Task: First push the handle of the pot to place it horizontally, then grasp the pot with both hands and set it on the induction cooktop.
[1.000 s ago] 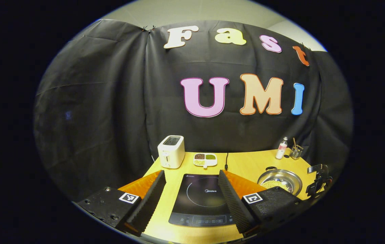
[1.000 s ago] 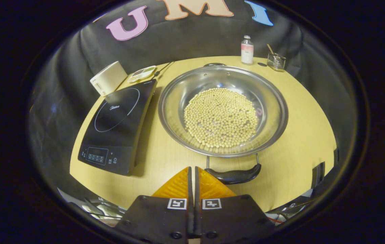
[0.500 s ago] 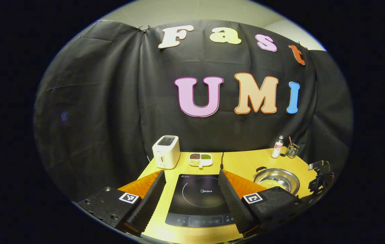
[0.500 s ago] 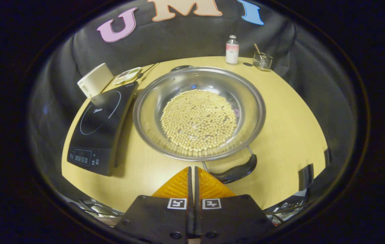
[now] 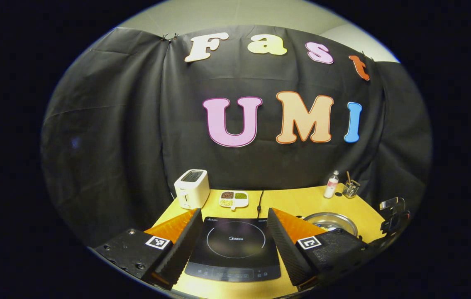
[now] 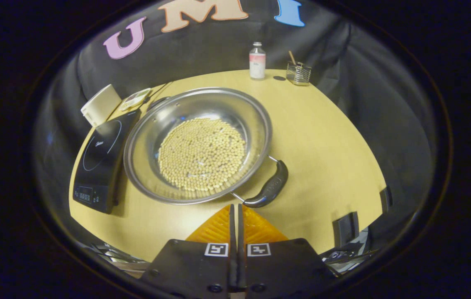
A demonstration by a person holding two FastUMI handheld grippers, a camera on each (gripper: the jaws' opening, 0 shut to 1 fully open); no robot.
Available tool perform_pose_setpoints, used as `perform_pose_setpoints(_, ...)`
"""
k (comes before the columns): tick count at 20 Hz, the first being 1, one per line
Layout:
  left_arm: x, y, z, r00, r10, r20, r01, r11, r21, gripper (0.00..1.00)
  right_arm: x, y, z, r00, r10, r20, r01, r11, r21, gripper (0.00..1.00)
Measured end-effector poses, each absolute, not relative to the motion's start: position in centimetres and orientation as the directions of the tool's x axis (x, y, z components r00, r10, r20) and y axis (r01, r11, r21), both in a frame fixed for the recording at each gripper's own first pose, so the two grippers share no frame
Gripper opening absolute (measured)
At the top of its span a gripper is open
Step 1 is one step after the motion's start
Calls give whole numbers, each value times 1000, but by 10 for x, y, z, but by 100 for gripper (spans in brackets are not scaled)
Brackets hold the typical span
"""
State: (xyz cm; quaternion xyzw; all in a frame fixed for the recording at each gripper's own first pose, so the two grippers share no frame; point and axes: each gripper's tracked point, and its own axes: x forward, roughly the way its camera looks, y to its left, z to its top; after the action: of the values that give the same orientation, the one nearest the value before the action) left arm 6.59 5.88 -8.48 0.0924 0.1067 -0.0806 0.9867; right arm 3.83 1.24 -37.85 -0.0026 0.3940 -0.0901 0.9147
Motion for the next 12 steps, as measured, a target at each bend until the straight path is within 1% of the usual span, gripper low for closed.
perform_pose_setpoints(2,64,47,-85,966,-130,-222,166,974,154,92,48,-1,-375,673,-157,-723,153,986,-72,2)
perform_pose_setpoints(3,64,42,-86,967,-125,-224,160,976,147,96,53,-7,-373,674,-152,-723,146,987,-71,3)
perform_pose_setpoints(5,62,33,-91,967,-105,-231,138,981,133,96,62,-16,-371,676,-138,-724,128,989,-68,3)
perform_pose_setpoints(6,61,30,-92,968,-94,-233,127,984,128,92,67,-20,-369,676,-130,-725,117,991,-69,0)
perform_pose_setpoints(7,61,27,-94,968,-81,-237,113,986,125,96,71,-24,-368,675,-125,-727,111,992,-68,2)
perform_pose_setpoints(8,60,25,-97,968,-65,-244,97,988,124,93,76,-28,-367,675,-119,-728,104,992,-65,3)
perform_pose_setpoints(9,58,24,-99,968,-50,-247,82,989,121,92,80,-31,-366,674,-111,-730,96,993,-62,2)
perform_pose_setpoints(10,57,23,-99,968,-39,-247,70,991,117,96,84,-33,-364,675,-104,-731,87,994,-62,2)
perform_pose_setpoints(12,56,21,-101,969,-17,-248,46,993,109,96,93,-39,-362,677,-95,-730,70,995,-65,3)
